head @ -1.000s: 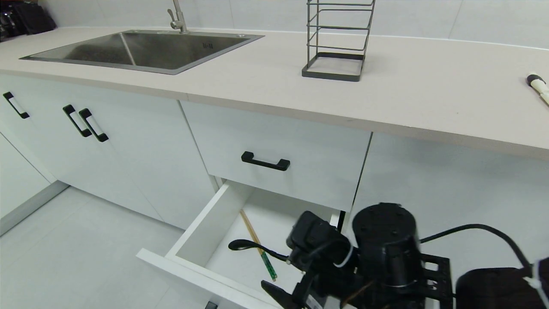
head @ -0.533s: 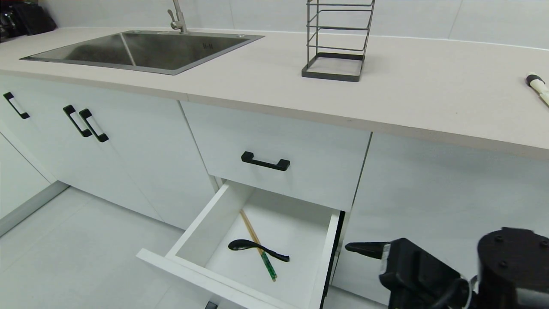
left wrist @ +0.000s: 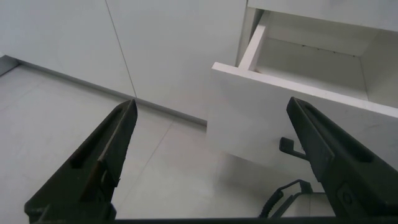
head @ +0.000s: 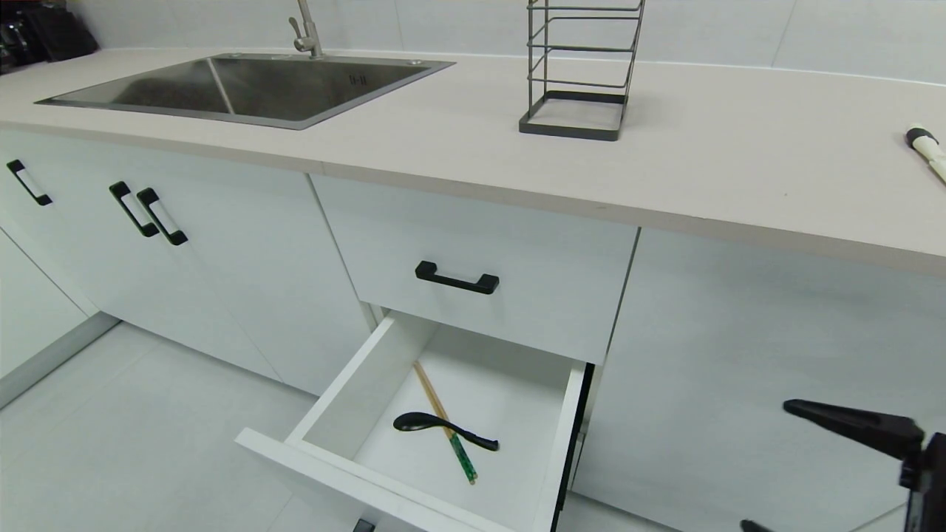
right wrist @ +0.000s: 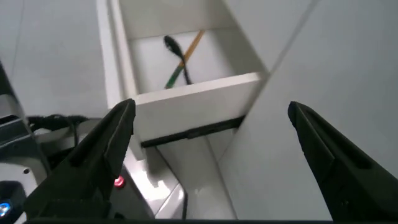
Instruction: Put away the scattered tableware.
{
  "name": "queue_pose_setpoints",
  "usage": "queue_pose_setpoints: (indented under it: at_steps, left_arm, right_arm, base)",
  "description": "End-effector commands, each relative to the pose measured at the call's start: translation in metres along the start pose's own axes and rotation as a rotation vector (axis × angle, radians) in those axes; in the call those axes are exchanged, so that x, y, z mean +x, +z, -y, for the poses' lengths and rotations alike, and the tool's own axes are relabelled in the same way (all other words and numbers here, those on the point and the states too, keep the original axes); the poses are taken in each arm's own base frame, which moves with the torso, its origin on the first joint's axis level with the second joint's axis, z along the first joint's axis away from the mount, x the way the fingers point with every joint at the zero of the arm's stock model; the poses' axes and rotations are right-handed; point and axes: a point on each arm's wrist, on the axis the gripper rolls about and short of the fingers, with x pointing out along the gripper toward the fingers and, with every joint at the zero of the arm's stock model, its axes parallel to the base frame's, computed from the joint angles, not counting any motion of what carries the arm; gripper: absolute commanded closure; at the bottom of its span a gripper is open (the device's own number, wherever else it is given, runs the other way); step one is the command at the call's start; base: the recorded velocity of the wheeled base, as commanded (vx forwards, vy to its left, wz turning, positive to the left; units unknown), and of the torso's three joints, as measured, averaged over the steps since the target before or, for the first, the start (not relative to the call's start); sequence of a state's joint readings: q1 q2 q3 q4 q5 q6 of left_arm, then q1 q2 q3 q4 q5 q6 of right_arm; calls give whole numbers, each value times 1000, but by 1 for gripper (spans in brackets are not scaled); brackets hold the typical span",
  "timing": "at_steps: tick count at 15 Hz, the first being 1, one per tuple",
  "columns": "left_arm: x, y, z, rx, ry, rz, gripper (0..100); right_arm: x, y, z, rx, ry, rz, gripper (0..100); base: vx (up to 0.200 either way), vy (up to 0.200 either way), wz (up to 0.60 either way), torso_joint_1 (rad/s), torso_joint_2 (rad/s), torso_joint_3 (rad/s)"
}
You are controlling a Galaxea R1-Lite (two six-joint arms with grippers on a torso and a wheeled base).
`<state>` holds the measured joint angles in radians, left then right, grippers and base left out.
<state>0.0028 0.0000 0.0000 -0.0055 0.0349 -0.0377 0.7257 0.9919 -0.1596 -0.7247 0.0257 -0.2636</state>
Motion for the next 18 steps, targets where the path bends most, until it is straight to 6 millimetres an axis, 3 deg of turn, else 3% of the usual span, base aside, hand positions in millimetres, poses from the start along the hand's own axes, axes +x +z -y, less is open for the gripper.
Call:
queue_pose_setpoints:
  at_steps: [1, 4, 6, 8, 10, 12, 14, 16, 18]
  left_arm:
    - [0, 0, 0, 4, 1, 1, 0]
    - [0, 0, 0, 1, 1, 1, 0]
    - [0, 0, 0, -2, 1, -1, 0]
    - [0, 0, 0, 1, 1, -1, 0]
    - [0, 0, 0, -1, 1, 1, 0]
    - [-1, 4, 1, -1, -42, 30, 0]
    - [-9, 61, 5, -62, -136, 169, 0]
    - [-2, 95, 6, -61, -193, 104, 0]
    - [17, 103, 10, -62, -291, -23, 0]
  right_arm:
    - [-56, 4, 13, -6, -274, 172, 0]
    - [-92, -10, 1, -22, -360, 172, 0]
    - [-103, -18, -7, -28, -389, 152, 0]
    - [-118, -18, -19, -80, -528, 220, 0]
    - [-124, -22, -30, -129, -614, 250, 0]
    - [-123, -38, -37, -101, -652, 223, 0]
    - [-116, -56, -36, -11, -636, 202, 0]
    - [-115, -63, -36, 118, -683, 166, 0]
    - [-117, -73, -34, 226, -896, 72, 0]
  base:
    - [0, 0, 0, 0, 0, 0]
    - [0, 0, 0, 0, 0, 0]
    - [0, 0, 0, 0, 0, 0]
    - [0, 0, 0, 0, 0, 0]
    - [0, 0, 0, 0, 0, 0]
    - [0, 0, 0, 0, 0, 0]
    - [0, 0, 0, 0, 0, 0]
    - [0, 0, 0, 0, 0, 0]
    - [0, 0, 0, 0, 0, 0]
